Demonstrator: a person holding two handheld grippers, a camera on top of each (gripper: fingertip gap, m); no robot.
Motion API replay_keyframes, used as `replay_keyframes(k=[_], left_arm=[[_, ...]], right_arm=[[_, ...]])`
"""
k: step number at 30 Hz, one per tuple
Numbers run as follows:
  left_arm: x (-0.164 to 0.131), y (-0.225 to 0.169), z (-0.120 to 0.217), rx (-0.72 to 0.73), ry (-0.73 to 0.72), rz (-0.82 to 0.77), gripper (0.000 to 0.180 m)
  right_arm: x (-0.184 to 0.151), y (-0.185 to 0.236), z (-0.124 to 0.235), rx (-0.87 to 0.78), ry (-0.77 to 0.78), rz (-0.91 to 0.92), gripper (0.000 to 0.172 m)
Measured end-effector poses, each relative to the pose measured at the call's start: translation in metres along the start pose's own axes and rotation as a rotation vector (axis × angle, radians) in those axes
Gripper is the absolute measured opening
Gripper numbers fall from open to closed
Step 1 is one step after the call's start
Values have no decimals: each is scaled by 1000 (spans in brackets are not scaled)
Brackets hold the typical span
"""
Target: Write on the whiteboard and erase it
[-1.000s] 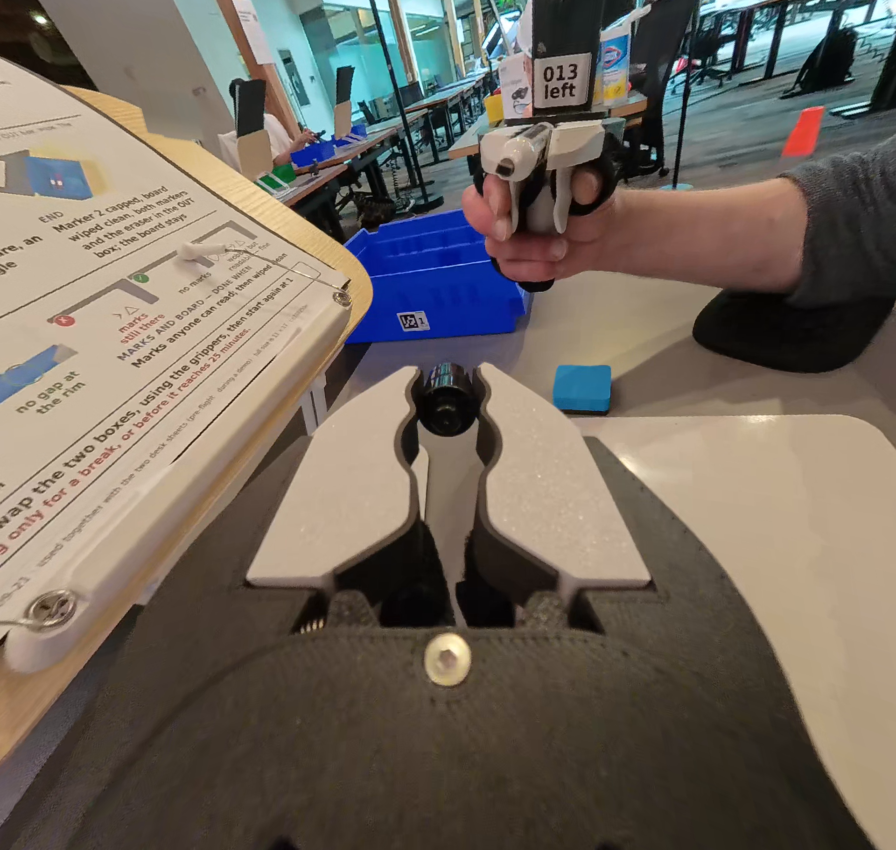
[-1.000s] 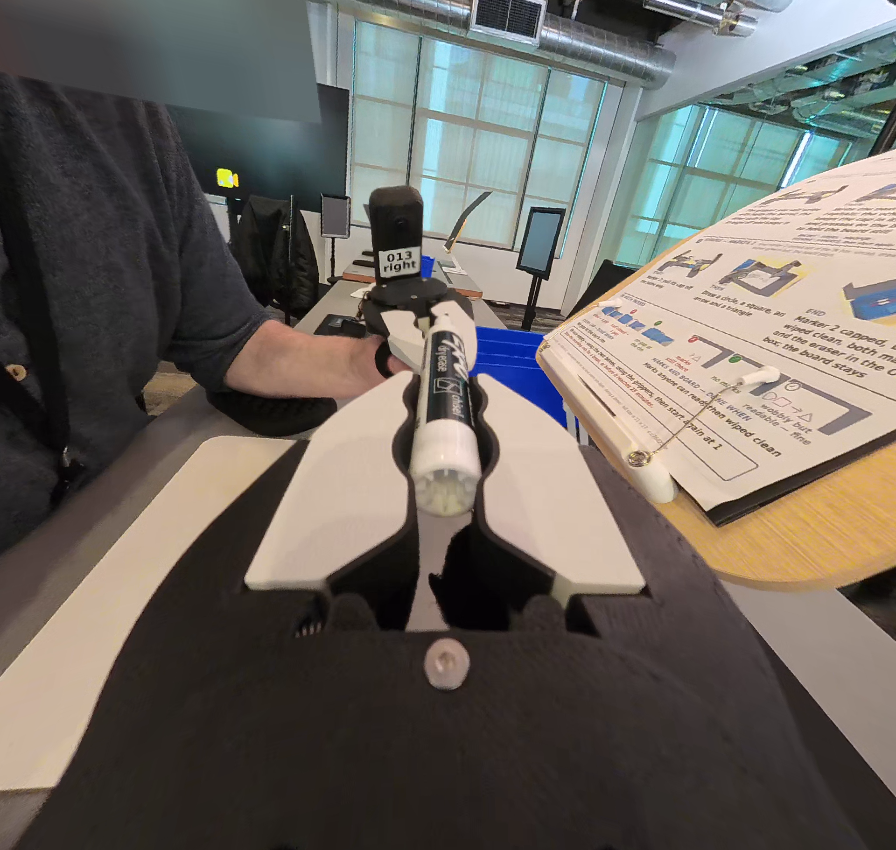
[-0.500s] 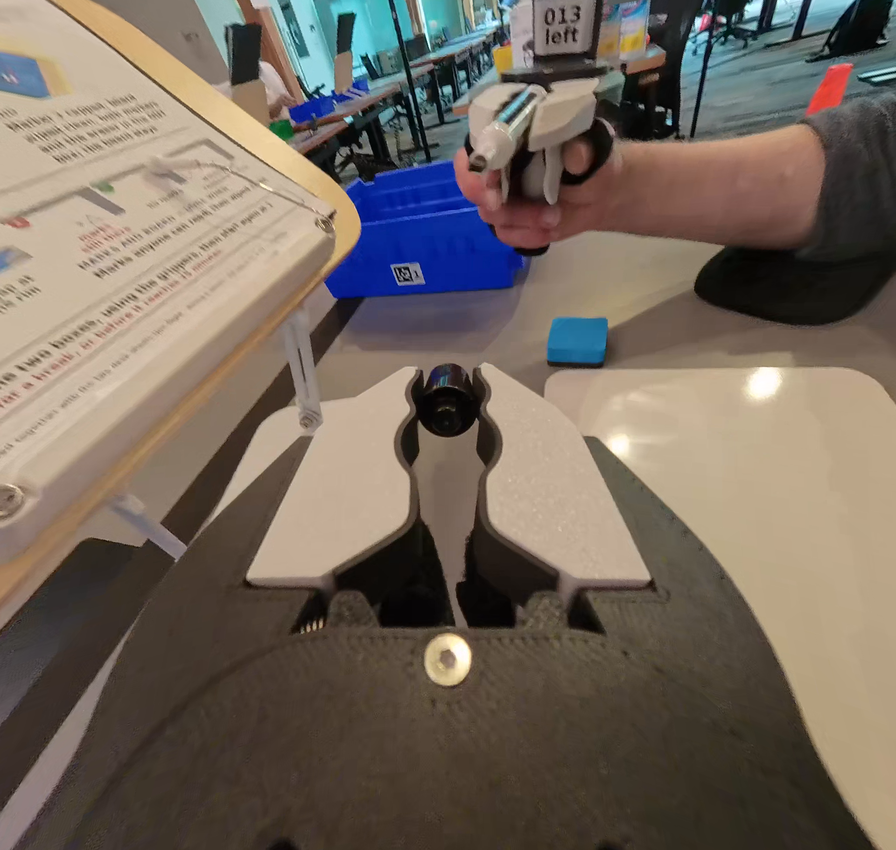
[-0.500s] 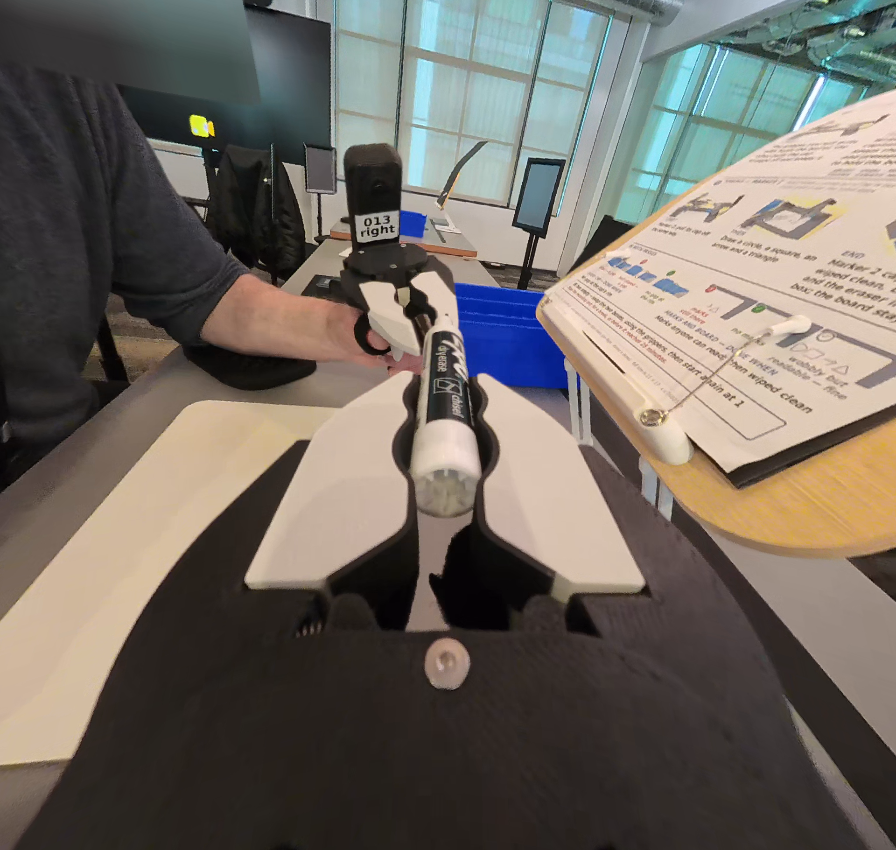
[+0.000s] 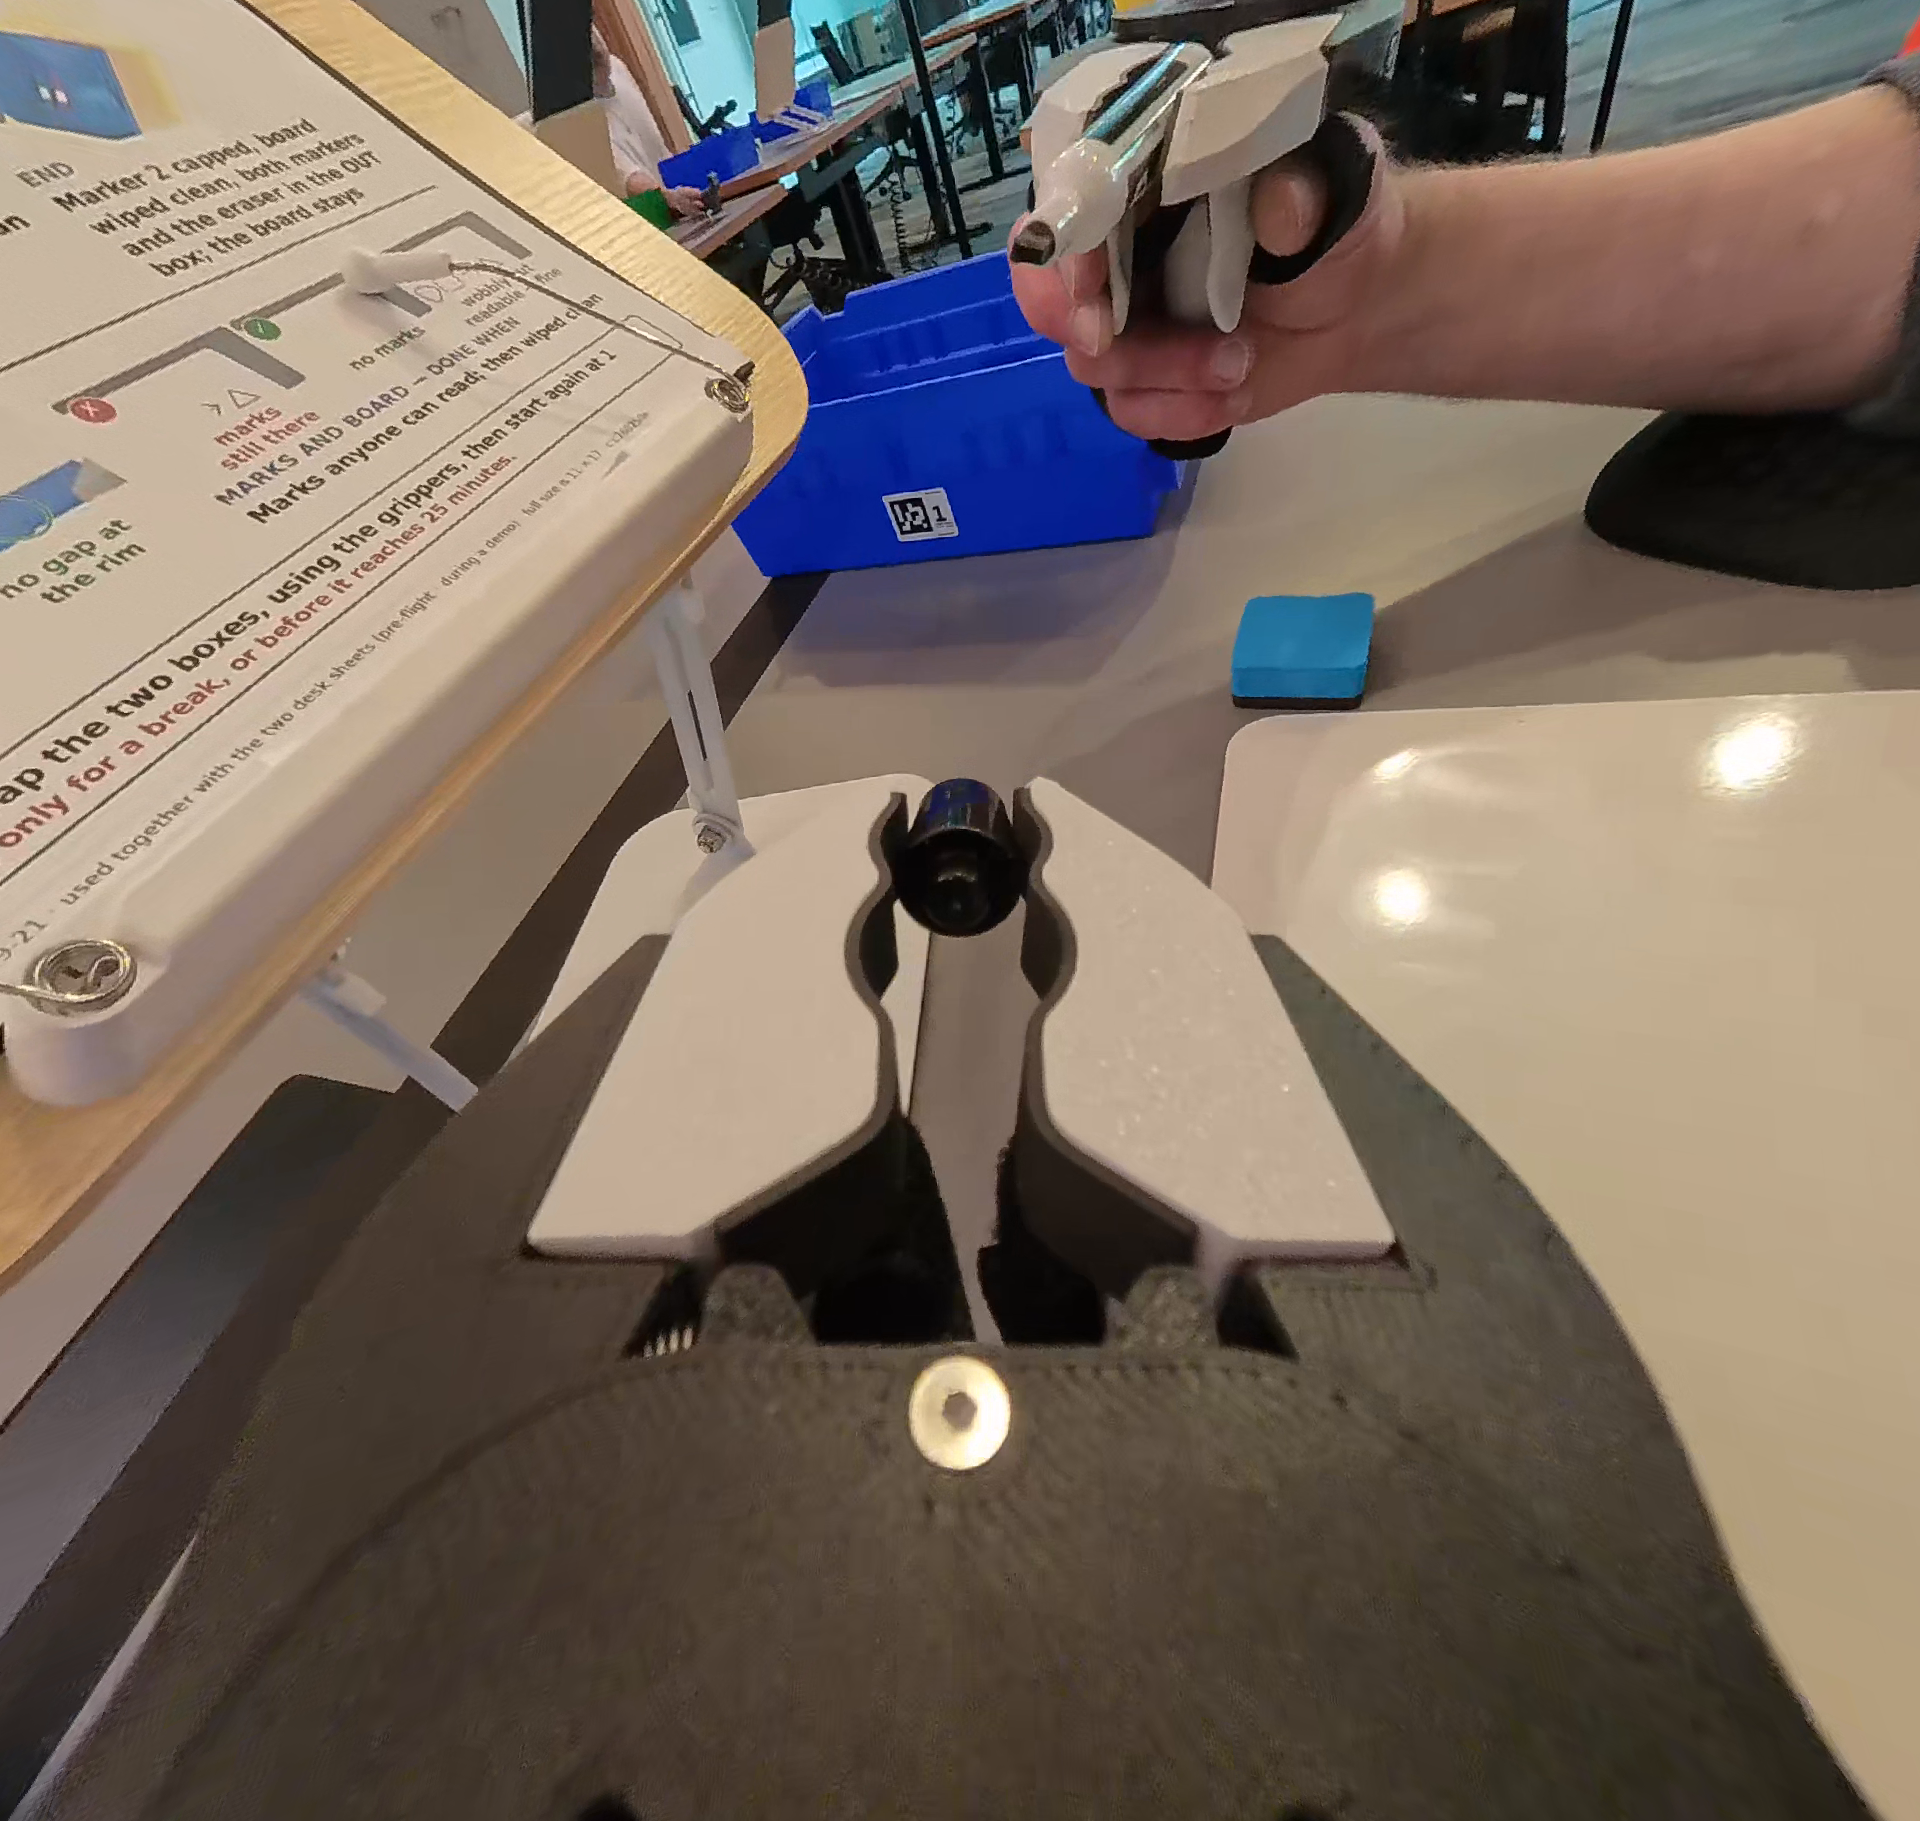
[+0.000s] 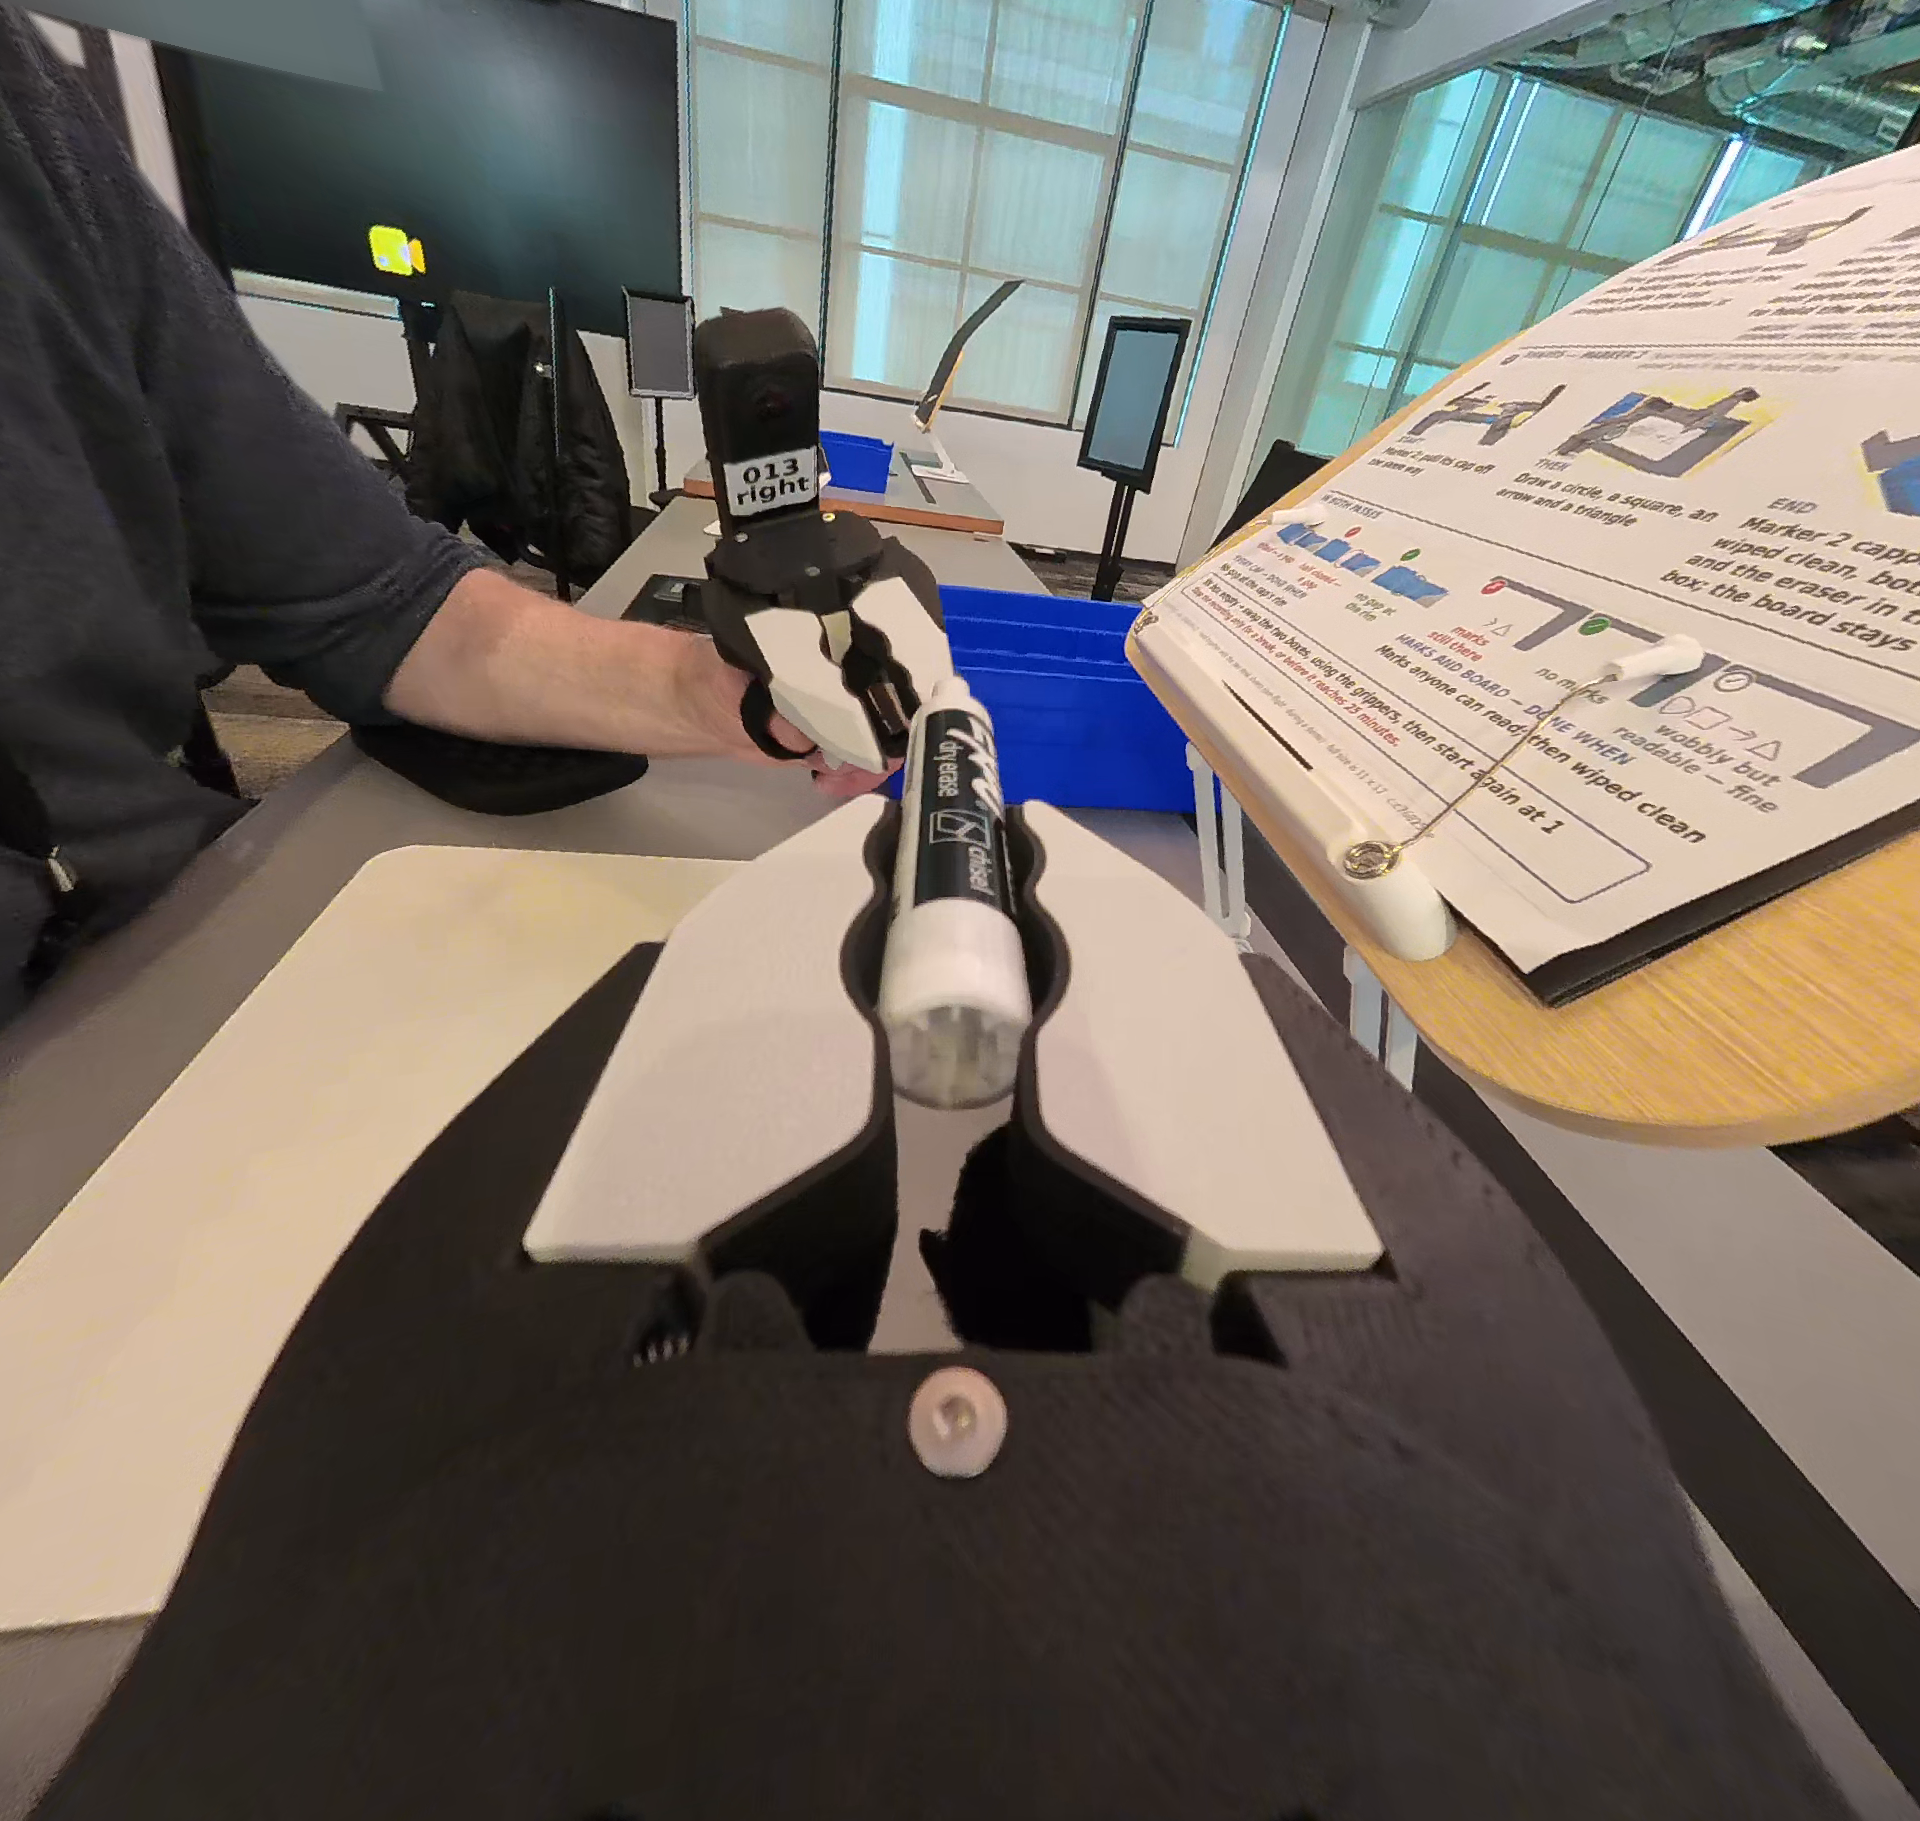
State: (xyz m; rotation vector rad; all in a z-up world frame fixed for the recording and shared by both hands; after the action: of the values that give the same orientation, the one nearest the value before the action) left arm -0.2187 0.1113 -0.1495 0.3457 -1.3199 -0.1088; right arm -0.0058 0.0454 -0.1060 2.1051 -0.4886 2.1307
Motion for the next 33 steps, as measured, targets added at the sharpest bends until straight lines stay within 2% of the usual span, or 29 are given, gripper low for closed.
replay_keyframes(k=[1, 13, 16, 22, 25, 33], left_arm=[[-1, 1, -1, 5, -1, -3, 19], [-19, 5, -9, -13, -27, 165, 19], [-20, 4, -8, -3, -18, 132, 19], [-24, 11, -7, 5, -27, 188, 19], [-20, 13, -5, 22, -27, 160, 19], [-11, 17, 5, 52, -34, 109, 19]], right_arm=[[-1, 0, -1, 2, 4, 0, 21], [-6, -2, 1, -14, 11, -11, 21], [-10, -5, 4, -24, 13, -25, 21], [-9, -2, -2, -18, 28, -15, 21], [-1, 2, -7, -18, 56, 22, 21], [45, 8, -8, -57, 44, 111, 21]])
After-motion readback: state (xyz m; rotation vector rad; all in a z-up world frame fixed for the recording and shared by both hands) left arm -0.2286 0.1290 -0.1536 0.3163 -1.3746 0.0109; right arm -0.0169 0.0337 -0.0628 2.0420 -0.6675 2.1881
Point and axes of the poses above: each gripper's, where its closed fingertips meet, z back along the fingers, x out of its top, y = z × x across the jaws, the point moved 5 cm from there along z, back along the fingers, and after that the axes turned 7 degrees about x, right-handed, at the moved point
